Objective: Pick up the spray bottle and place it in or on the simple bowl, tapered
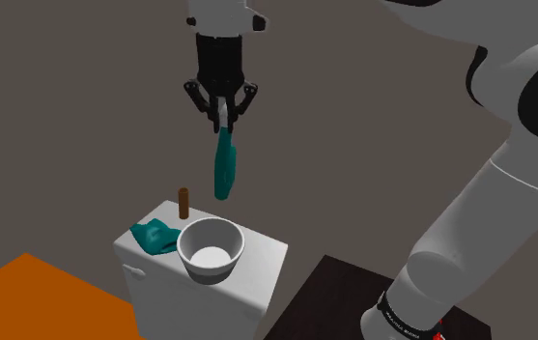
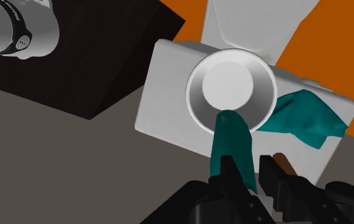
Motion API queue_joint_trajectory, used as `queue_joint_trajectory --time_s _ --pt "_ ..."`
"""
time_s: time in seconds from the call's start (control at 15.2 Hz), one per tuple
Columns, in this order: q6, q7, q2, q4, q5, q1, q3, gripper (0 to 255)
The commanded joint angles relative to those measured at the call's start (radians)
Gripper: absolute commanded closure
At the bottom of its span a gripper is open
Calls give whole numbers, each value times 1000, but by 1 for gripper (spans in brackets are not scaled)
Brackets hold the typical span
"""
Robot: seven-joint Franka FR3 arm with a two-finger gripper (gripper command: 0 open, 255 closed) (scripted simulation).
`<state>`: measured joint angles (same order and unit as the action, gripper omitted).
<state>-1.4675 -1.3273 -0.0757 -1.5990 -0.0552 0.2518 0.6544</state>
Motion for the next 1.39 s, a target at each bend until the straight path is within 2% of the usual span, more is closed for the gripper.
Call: queue_joint_trajectory --time_s 0.0,1.32 --pt "42 -45 82 103 -45 -16 29 255" --pt "-242 -39 19 -228 -8 -7 12 255"
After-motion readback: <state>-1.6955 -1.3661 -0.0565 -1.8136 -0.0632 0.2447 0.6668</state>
